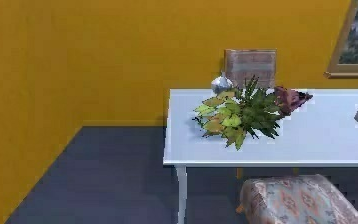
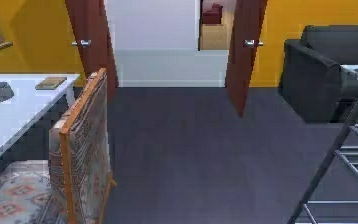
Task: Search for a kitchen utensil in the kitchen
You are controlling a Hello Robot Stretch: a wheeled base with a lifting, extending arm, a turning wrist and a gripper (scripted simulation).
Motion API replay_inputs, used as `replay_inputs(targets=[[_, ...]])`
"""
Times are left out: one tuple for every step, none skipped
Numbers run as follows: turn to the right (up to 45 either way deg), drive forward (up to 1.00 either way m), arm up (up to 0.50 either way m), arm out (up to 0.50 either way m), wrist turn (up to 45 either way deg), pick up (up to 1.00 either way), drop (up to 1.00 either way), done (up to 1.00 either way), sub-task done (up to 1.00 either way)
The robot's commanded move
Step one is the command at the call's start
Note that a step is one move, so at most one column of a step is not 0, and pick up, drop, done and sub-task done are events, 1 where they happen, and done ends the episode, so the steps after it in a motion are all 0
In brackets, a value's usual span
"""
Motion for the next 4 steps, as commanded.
replay_inputs(targets=[[45.0, 0.00, 0.00, 0.00, 0.0, 0.00, 0.00, 0.00, 0.00], [45.0, 0.00, 0.00, 0.00, 0.0, 0.00, 0.00, 0.00, 0.00], [27.0, 0.00, 0.00, 0.00, 0.0, 0.00, 0.00, 0.00, 0.00], [0.0, 0.30, 0.00, 0.00, 0.0, 0.00, 0.00, 0.00, 0.00]])
